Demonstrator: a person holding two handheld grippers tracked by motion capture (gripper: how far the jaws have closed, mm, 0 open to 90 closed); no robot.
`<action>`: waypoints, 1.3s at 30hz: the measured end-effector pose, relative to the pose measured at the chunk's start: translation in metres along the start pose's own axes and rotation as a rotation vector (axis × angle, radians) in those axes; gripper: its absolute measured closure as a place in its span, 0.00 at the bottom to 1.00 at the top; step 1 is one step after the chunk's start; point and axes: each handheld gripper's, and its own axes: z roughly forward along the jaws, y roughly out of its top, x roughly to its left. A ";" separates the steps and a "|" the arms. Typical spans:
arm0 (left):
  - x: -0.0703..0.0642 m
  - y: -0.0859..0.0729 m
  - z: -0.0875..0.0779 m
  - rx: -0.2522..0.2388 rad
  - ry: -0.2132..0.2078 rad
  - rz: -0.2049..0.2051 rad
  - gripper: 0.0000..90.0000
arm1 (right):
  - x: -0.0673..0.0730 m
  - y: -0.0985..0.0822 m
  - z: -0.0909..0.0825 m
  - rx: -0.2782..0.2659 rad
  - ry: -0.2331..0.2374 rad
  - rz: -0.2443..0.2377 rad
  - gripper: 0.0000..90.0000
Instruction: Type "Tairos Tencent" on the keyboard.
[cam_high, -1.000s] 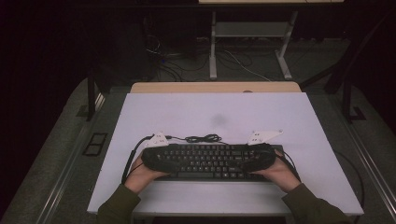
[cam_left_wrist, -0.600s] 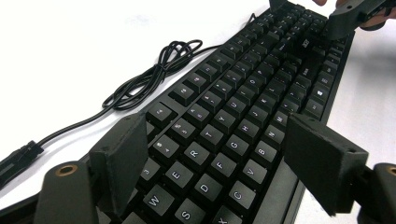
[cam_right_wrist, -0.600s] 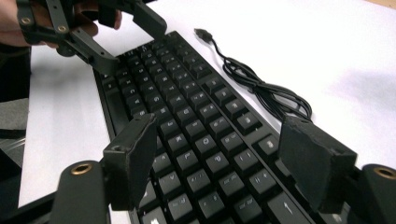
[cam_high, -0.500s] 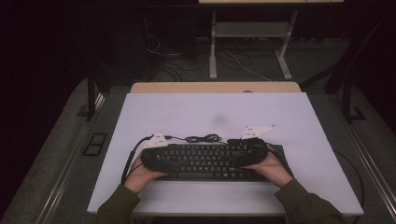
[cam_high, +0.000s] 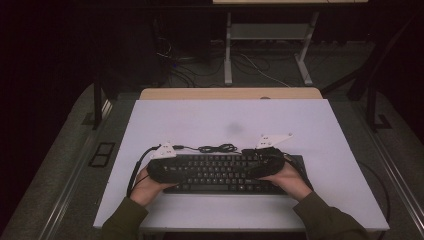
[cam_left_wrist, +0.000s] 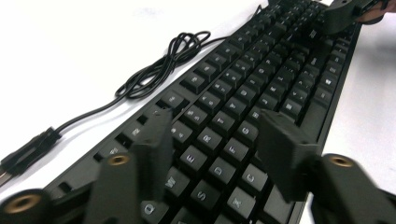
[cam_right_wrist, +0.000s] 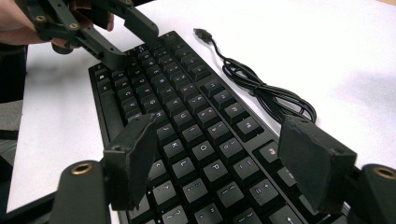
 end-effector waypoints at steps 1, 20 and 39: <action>0.000 -0.001 -0.001 0.002 0.002 0.002 0.60 | 0.000 0.000 0.000 0.002 0.001 0.000 0.31; 0.008 -0.015 -0.011 0.095 0.028 -0.034 0.99 | 0.000 0.000 -0.001 0.006 0.000 -0.004 0.31; 0.010 -0.017 -0.008 0.114 0.029 -0.033 0.99 | 0.001 0.000 0.000 0.008 -0.001 -0.005 0.31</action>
